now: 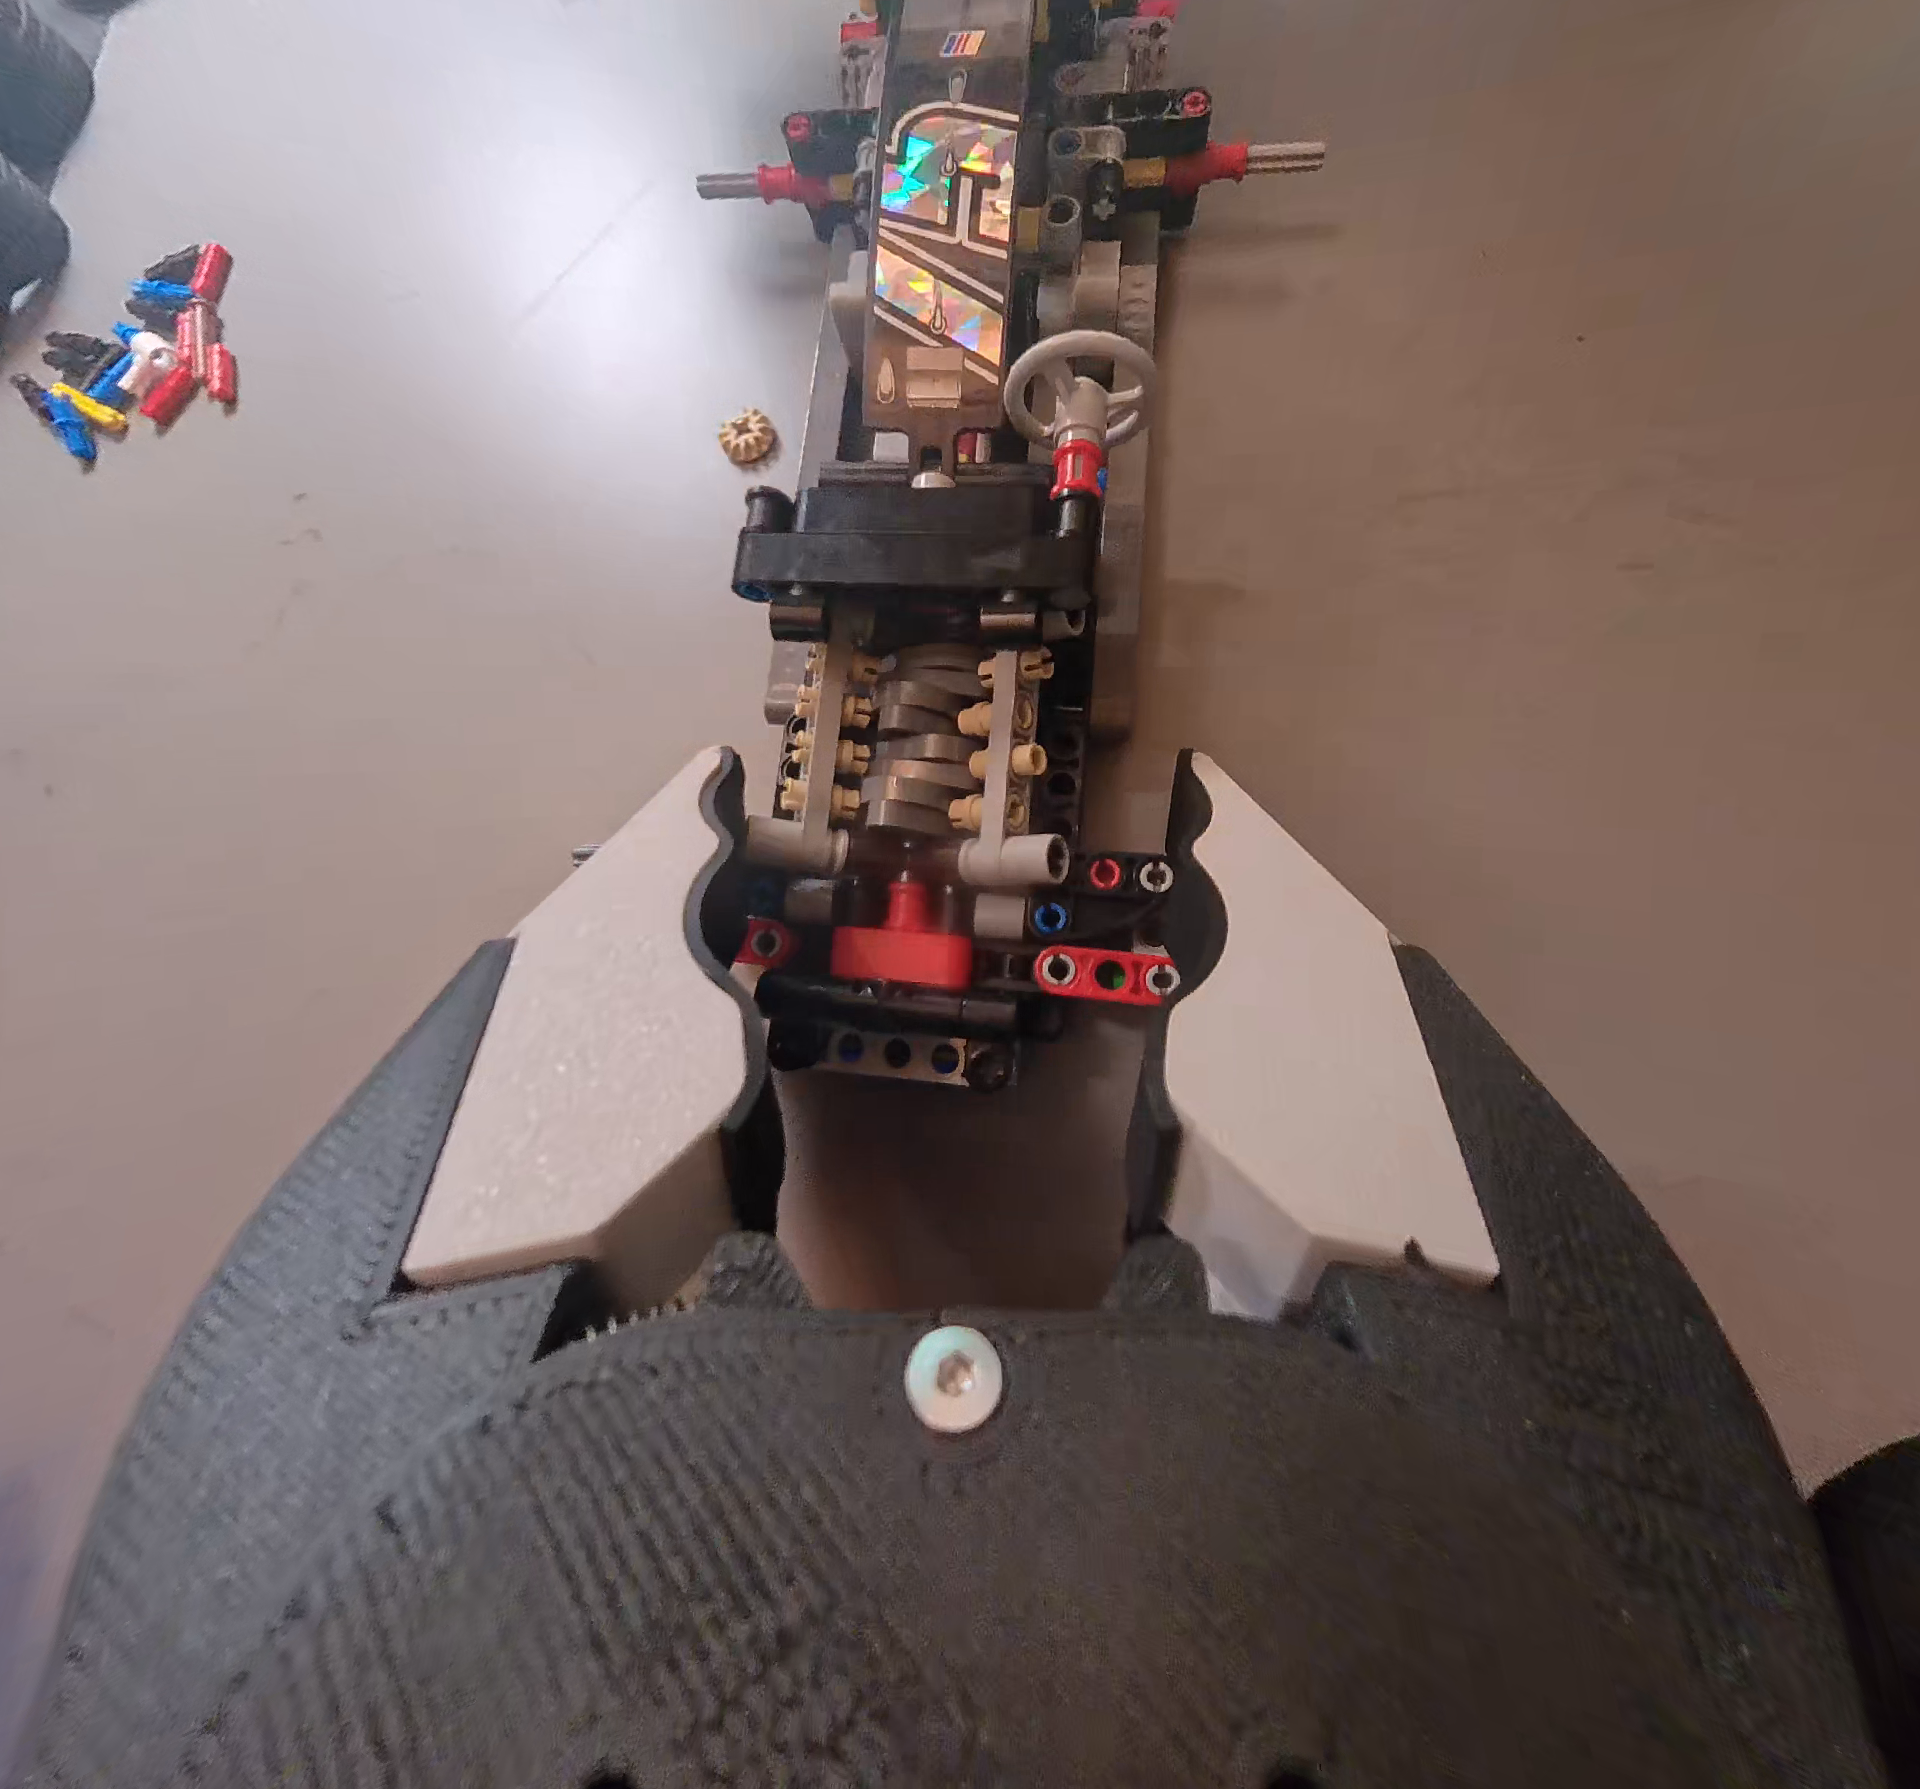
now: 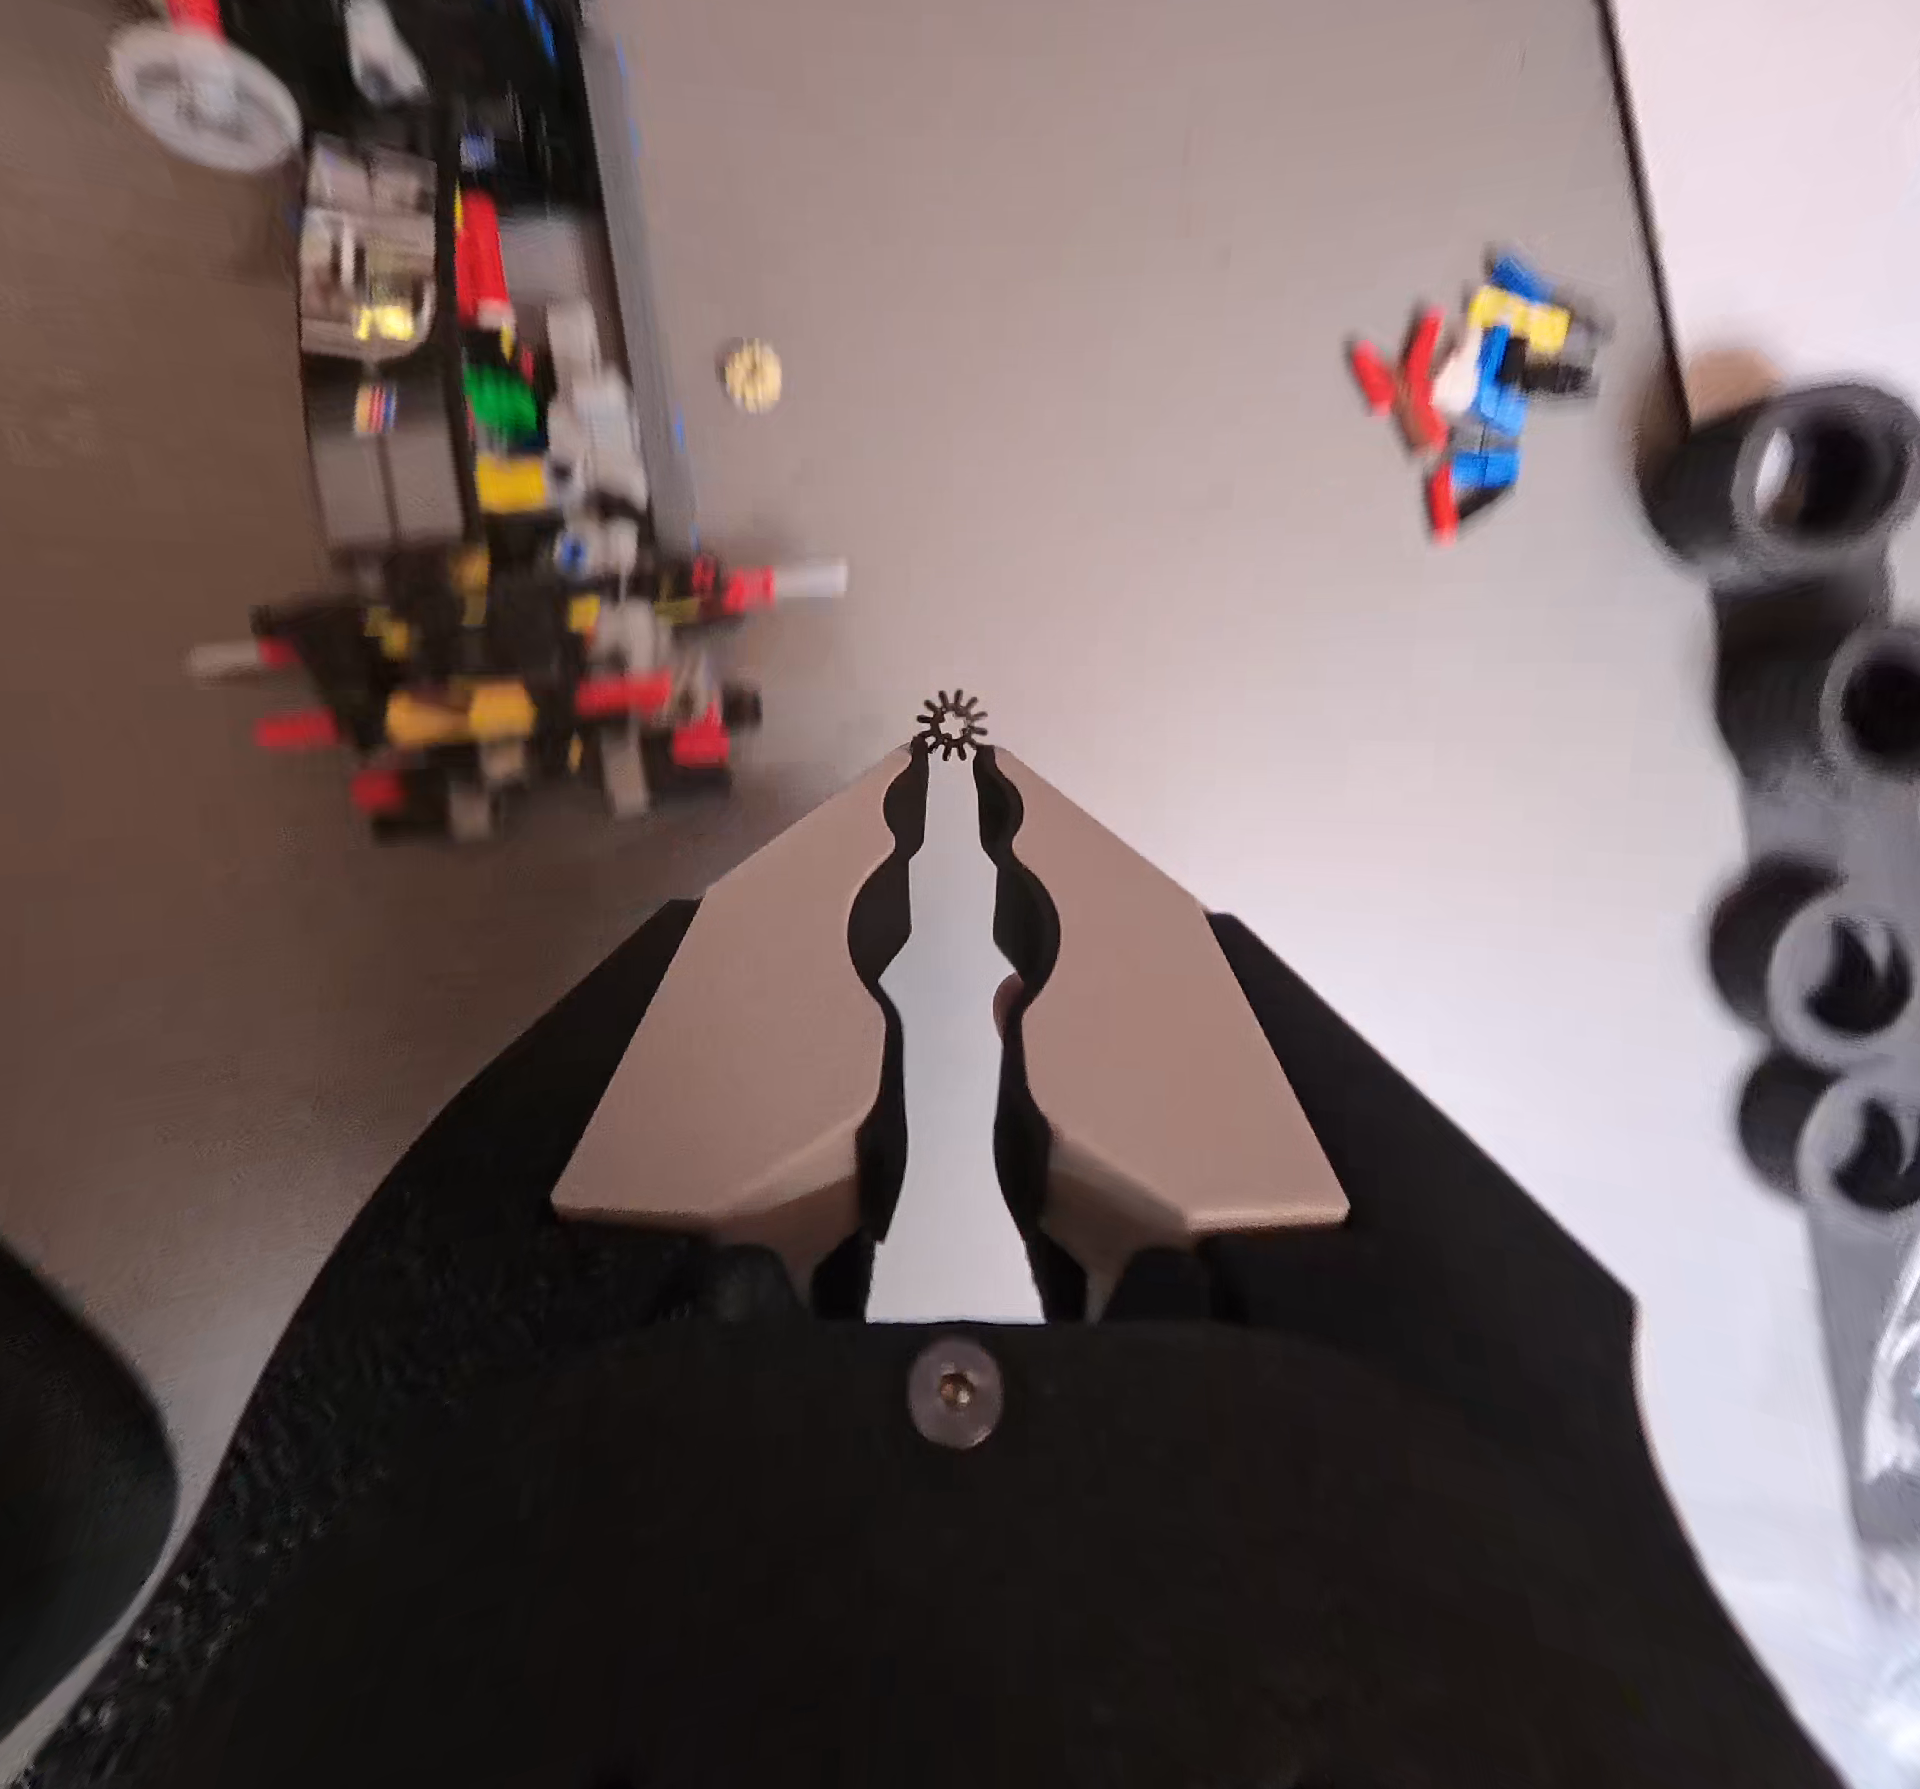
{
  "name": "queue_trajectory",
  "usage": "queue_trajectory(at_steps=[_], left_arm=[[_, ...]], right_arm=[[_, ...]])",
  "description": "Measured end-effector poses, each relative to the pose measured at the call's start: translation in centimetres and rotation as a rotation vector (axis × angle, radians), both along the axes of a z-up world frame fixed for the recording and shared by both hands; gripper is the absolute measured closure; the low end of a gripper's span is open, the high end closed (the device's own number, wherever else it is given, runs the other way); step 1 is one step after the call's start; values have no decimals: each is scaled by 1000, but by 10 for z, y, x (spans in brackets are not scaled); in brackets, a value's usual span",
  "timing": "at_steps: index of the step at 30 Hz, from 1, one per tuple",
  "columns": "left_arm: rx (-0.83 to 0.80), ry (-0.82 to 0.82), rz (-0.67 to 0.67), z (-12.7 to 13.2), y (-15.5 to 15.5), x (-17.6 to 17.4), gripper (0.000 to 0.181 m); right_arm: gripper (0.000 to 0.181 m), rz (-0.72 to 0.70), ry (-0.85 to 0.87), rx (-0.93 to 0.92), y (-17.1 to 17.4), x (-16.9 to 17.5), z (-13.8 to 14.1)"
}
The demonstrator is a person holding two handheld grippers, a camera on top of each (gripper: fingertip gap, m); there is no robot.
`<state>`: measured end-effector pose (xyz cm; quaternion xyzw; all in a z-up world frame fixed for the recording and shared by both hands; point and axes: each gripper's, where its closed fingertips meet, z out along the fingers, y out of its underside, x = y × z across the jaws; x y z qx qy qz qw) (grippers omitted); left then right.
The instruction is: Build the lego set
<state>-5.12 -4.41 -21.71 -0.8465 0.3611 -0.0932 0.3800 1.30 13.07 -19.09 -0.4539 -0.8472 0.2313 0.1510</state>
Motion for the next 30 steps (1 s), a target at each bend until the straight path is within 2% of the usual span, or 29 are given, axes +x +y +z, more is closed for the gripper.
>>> queue_trajectory(at_steps=[2, 5, 10, 11, 12, 13, 15, 17, 22, 26, 28, 30], left_arm=[[0, -18, -1, 0, 0, -3, 100], [-1, -22, -17, 0, -1, -2, 101], [-5, -20, -39, 1, -2, 3, 101], [0, -18, -26, 2, -1, 2, 103], [3, -18, -18, 2, 0, 1, 115], [0, -23, -22, 3, -2, 2, 117], [2, -18, -26, 3, -2, 2, 117], [-4, 0, -26, 1, -2, 2, 116], [1, 1, -23, 3, -3, 3, 112], [16, -37, -17, 12, -6, 1, 108], [23, -58, -14, 17, -6, -1, 108], [32, -77, -5, 22, -7, -5, 109]], right_arm=[[174, -30, -49, 1, 7, 35, -10], [173, -21, -84, 24, -3, 71, -28], [168, 21, -51, 66, -21, 75, -34], [165, 32, -47, 86, -19, 72, -32], [163, 39, -30, 88, -18, 67, -25], [162, 40, 2, 65, -18, 57, -14], [162, 56, 64, 5, -24, 31, 7], [162, 100, 79, 9, -33, 3, 12], [159, 250, -40, 19, -70, -41, -20], [162, 303, -93, 29, -85, -50, -35], [170, 311, -91, 28, -88, -51, -36], [171, 314, -86, 30, -89, -52, -36]])
